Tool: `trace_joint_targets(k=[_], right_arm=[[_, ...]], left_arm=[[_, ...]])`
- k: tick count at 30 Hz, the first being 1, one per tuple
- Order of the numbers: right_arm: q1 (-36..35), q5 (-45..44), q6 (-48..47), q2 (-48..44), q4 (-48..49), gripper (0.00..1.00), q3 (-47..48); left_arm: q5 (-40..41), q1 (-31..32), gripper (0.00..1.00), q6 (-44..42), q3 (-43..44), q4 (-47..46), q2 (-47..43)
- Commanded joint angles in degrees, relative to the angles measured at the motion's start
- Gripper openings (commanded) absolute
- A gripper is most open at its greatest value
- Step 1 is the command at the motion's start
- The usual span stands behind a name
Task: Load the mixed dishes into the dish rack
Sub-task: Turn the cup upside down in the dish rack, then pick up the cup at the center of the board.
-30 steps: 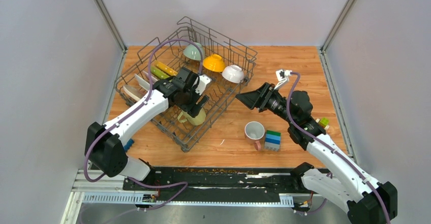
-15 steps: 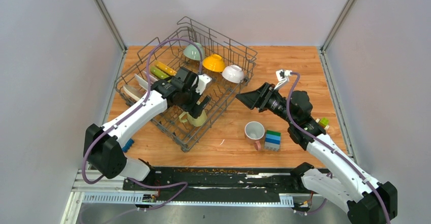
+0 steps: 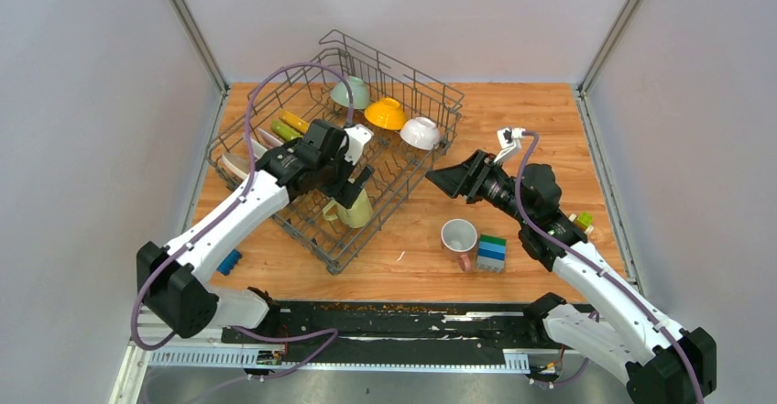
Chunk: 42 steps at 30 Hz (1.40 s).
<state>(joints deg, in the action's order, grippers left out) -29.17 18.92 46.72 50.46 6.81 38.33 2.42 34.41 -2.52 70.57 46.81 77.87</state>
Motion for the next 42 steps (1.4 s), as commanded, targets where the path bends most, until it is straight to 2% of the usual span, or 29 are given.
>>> trace_joint_targets(k=[1, 7, 11, 17, 27, 36, 42], right_arm=[[0.2, -2.2, -1.5, -1.0, -1.1, 0.64, 0.4], [0.2, -7.6, -3.4, -1.5, -6.5, 0.64, 1.1], [0.2, -10.8, -5.6, -1.8, -14.2, 0.64, 1.7], [0.1, -15.4, -9.1, -2.0, -23.7, 0.64, 2.0], [0.2, -16.3, -12.0, -0.1, -38.4, 0.62, 2.3], [0.1, -18.8, -12.4, 5.1, -41.4, 0.6, 4.0], [-0.2, -21.1, -13.7, 9.3, -43.5, 0.54, 5.5]], left_arm=[[3.0, 0.0, 1.0, 1.8, -0.9, -4.4, -5.8], [4.7, 0.0, 1.0, 3.9, -3.9, -9.7, -12.0], [3.8, 0.0, 1.0, 6.2, -6.2, -13.7, -16.0], [-1.5, 0.0, 1.0, 9.5, -9.7, -19.6, -21.2], [-8.0, 0.0, 1.0, 11.3, -11.5, -23.7, -23.1], [-8.1, 0.0, 1.0, 10.5, -12.4, -23.8, -23.7], [-8.3, 0.0, 1.0, 10.3, -12.9, -23.9, -23.8]])
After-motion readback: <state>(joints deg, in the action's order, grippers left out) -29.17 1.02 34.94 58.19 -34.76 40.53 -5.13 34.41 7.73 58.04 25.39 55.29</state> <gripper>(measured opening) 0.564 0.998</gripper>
